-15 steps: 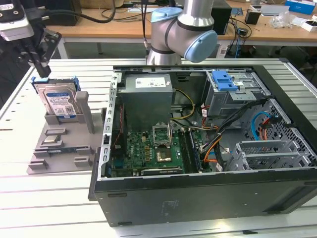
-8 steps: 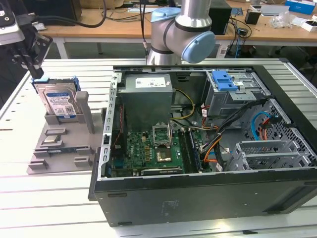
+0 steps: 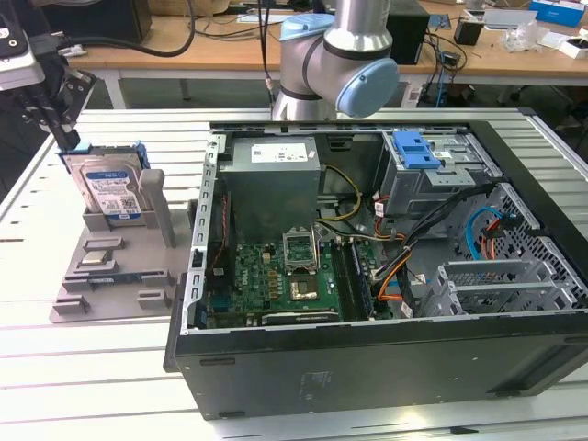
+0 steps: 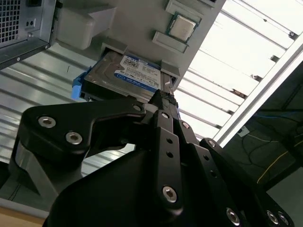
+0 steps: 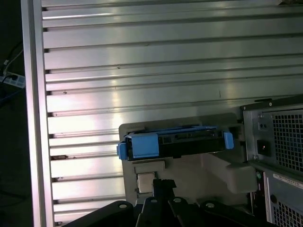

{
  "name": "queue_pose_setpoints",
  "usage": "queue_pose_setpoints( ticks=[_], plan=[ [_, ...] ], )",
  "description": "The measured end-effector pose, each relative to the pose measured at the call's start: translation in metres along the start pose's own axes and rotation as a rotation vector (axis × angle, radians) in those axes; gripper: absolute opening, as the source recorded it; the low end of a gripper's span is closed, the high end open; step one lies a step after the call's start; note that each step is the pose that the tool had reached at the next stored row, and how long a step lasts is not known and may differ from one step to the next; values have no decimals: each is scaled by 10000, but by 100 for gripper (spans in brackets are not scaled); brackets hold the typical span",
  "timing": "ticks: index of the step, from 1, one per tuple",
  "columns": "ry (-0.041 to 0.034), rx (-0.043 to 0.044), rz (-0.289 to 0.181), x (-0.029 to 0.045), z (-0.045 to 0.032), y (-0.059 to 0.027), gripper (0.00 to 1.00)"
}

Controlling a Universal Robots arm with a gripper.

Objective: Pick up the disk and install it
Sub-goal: 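Reach for the disk, then pick up the disk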

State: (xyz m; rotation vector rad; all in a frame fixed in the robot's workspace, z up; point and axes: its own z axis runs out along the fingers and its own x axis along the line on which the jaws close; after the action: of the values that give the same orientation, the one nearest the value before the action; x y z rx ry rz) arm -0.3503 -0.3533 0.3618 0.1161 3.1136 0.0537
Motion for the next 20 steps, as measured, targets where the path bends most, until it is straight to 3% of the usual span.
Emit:
queue_pose_setpoints(
  ticks=[11, 12, 14, 20],
  plan=[
    [0, 0, -9, 4, 0, 0, 11],
    [7, -4, -181, 4, 0, 0, 11],
    [36, -24, -1016, 4, 0, 0, 11],
    [78, -53, -2192, 4, 0, 0, 11]
  ],
)
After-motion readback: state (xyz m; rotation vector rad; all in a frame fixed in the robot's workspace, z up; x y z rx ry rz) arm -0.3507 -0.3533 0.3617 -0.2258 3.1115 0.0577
